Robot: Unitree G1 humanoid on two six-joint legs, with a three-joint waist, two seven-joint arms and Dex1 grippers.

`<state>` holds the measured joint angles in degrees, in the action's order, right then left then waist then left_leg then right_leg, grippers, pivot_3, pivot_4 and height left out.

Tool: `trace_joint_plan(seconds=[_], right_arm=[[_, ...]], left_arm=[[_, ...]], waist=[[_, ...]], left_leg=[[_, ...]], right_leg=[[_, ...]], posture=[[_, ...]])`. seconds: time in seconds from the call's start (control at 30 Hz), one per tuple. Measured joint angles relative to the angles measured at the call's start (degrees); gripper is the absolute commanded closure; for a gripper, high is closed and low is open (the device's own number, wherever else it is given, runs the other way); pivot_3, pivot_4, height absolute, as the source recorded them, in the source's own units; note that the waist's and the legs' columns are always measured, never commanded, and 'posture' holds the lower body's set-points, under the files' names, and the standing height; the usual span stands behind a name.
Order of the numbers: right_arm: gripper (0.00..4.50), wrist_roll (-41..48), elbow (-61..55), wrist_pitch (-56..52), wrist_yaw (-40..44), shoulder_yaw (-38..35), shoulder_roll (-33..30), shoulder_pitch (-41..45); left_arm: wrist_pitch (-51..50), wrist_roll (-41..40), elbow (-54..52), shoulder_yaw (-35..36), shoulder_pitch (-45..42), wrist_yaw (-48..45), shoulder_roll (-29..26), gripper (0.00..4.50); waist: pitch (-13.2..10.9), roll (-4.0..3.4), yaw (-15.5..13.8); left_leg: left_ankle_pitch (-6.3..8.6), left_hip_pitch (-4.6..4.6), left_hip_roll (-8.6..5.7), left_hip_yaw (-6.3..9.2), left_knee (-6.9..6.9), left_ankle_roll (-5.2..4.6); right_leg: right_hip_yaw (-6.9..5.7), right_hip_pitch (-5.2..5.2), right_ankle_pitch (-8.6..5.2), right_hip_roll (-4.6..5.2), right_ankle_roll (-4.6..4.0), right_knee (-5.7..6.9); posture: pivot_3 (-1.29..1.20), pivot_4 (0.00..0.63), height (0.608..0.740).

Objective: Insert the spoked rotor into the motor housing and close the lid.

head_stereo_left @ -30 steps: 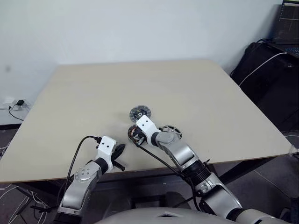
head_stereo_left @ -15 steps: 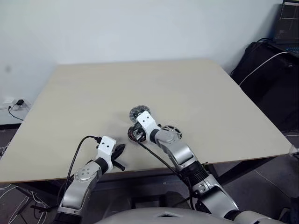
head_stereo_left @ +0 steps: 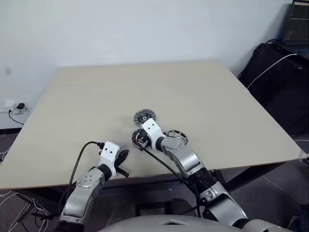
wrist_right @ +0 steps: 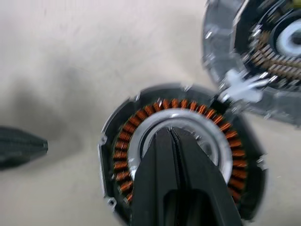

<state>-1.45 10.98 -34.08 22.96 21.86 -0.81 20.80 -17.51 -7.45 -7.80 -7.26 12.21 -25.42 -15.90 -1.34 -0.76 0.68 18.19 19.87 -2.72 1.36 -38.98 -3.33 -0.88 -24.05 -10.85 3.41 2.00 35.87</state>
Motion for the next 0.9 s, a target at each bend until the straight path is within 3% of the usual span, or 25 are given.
trace_joint_plan(seconds=[0.2,0.37,0.9], right_arm=[[4.47,1.9,-7.8,0.3,0.2,-2.8,-1.4,-1.4],[4.47,1.9,-7.8,0.2,0.0,-2.3,-1.7,-1.6],[4.47,-0.2,6.4,3.9,-1.7,-0.9,0.3,1.3]], left_arm=[[0.0,-0.1,0.0,0.0,0.0,0.0,0.0,4.50],[0.0,-0.3,0.0,0.0,-0.4,-0.2,0.0,4.50],[-0.7,-0.4,-0.1,0.1,-0.1,0.3,0.0,4.50]], waist=[[0.0,0.01,0.0],[0.0,0.00,0.0],[0.0,0.01,0.0]], left_leg=[[-0.01,0.25,-0.01,-0.02,0.00,0.01],[-0.02,0.25,0.01,-0.02,0.00,0.02],[-0.03,0.25,0.00,-0.03,0.00,0.03]], right_leg=[[0.02,-0.29,0.01,0.00,-0.01,0.02],[0.02,-0.32,0.01,-0.01,-0.03,0.04],[0.04,-0.32,0.02,-0.01,-0.05,0.06]], posture=[[0.00,0.000,0.740],[0.00,0.000,0.740],[0.00,0.000,0.740]])
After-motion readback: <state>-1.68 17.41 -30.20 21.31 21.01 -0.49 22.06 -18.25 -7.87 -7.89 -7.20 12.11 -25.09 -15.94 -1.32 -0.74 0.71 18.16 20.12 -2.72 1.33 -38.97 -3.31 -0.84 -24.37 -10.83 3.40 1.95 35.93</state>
